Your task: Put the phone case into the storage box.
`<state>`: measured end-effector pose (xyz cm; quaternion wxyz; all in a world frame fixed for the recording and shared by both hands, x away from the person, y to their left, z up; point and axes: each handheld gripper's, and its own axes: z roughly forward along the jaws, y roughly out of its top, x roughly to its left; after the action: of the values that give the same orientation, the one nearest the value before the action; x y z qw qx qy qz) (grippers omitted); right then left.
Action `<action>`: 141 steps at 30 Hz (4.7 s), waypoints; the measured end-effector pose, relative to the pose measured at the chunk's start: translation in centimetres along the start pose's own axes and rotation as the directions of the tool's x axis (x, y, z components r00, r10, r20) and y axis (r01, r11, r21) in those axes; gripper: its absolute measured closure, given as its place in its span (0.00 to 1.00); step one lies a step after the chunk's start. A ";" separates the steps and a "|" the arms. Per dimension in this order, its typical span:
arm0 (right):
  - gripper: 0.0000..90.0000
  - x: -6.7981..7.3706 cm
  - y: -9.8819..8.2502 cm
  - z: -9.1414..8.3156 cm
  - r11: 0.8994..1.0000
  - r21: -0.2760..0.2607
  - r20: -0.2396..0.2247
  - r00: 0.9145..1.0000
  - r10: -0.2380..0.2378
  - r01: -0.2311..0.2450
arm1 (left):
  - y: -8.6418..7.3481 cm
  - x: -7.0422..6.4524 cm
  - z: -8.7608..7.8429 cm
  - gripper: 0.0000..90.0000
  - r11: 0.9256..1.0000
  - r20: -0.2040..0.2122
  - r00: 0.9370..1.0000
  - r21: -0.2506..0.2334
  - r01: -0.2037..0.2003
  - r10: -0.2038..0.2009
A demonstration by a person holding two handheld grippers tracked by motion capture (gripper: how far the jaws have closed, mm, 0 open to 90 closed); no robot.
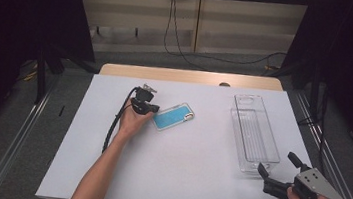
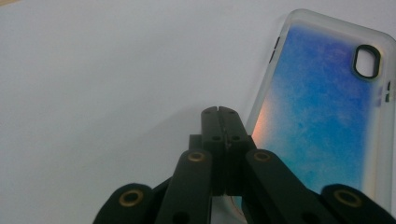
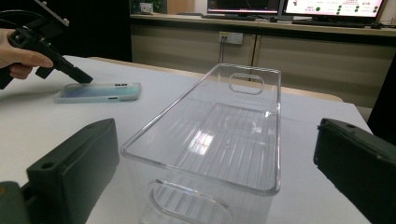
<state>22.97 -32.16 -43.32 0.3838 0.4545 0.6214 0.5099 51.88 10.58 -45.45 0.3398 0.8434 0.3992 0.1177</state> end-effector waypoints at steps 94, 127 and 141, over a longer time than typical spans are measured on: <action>0.00 0.0 0.1 -0.1 1.000 -0.006 0.002 1.000 -0.001 0.001 | -2.3 -1.1 -8.0 0.07 0.961 0.024 0.995 -0.262 -0.086 0.095; 0.00 0.0 0.1 -0.1 1.000 -0.008 0.000 1.000 -0.003 0.003 | 1.7 -2.8 -2.6 0.06 0.985 0.189 0.967 -0.040 -0.166 0.170; 0.00 0.0 0.1 0.0 1.000 -0.007 -0.003 1.000 -0.003 0.003 | 2.4 -3.4 -0.6 0.07 0.970 0.204 0.957 0.086 -0.227 0.206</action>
<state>22.96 -32.18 -43.25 0.3852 0.4516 0.6209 0.5120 50.82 7.19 -43.18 0.3156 0.9067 0.2751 0.0498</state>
